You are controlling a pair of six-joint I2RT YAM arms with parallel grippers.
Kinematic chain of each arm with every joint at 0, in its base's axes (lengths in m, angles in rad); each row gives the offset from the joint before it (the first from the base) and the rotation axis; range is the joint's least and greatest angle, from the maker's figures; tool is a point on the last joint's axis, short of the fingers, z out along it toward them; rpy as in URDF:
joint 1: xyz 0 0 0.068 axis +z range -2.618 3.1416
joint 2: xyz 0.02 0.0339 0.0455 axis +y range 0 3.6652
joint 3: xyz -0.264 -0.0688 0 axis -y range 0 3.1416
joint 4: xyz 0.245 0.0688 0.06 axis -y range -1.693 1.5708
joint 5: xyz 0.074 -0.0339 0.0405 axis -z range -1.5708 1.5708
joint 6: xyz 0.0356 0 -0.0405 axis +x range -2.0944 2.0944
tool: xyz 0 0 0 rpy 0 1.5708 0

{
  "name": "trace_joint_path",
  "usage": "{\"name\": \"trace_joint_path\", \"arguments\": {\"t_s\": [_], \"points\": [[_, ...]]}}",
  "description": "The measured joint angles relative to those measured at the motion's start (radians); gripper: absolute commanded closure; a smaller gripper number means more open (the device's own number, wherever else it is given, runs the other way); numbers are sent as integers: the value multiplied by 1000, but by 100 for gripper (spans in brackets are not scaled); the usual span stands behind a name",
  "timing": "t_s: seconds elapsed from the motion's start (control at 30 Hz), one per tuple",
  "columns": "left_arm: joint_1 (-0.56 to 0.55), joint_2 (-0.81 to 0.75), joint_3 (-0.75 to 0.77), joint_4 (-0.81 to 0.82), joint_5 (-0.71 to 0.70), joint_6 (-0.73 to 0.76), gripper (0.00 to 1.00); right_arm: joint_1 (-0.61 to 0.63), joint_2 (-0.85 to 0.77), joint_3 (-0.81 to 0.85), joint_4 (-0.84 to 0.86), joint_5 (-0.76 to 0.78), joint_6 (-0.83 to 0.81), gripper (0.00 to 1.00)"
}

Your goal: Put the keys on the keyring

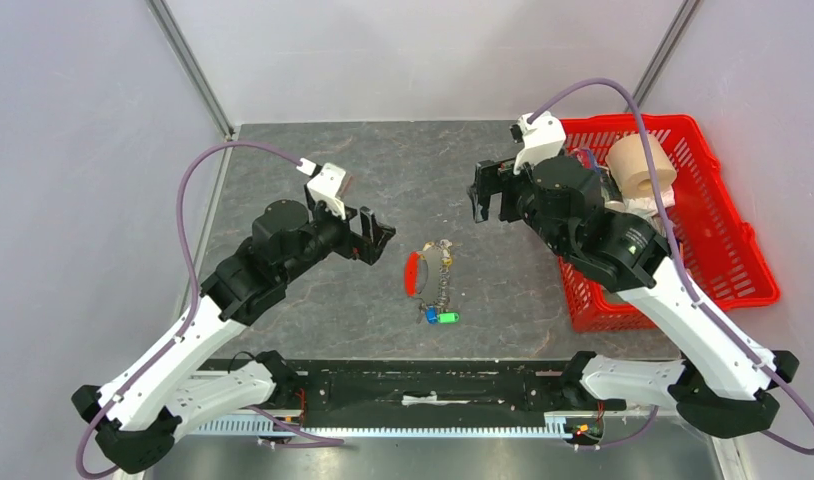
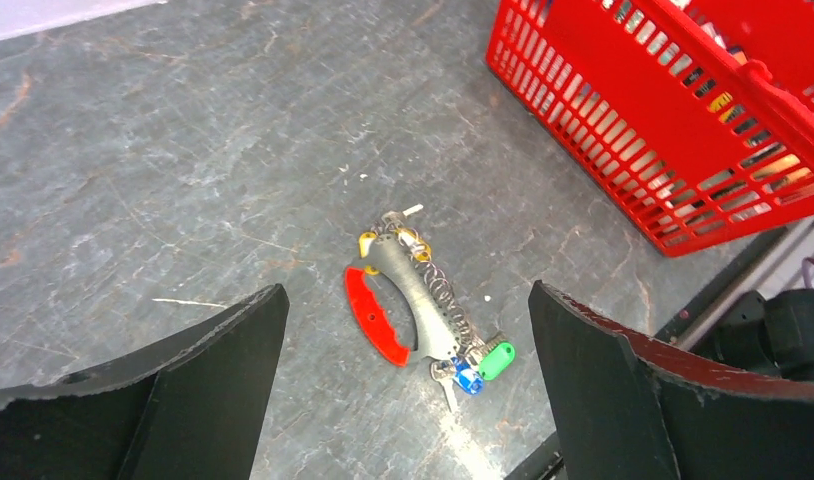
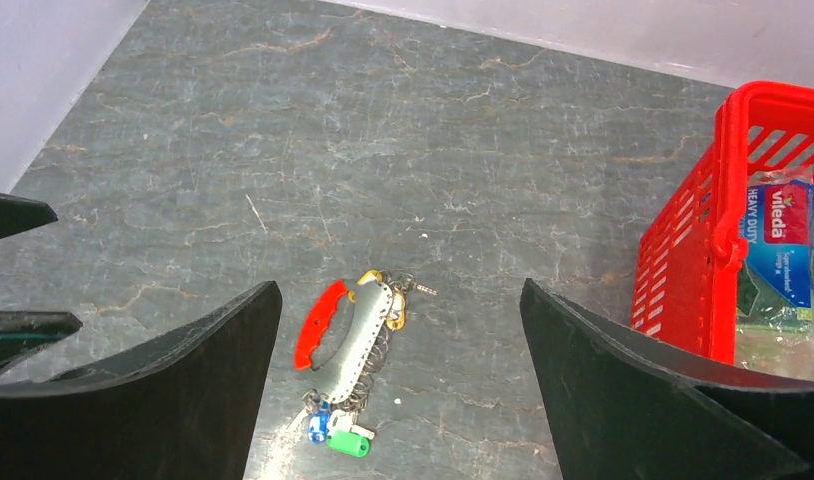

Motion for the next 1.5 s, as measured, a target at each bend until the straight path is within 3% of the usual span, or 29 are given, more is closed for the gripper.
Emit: {"name": "trace_joint_path", "arguments": {"t_s": [0.5,0.93,1.37,1.5], "points": [[-1,94,-11,-2,99,-13,6,1,19,-64,-53,-125,-36,3],[-1,137,-152,26,113,-116,16,1,36,-259,-80,-187,33,4],[-4,168,-309,99,124,-224,19,18,131,-508,30,-343,174,15],[-4,168,-341,127,124,-246,21,45,169,-548,74,-342,208,23]]}}
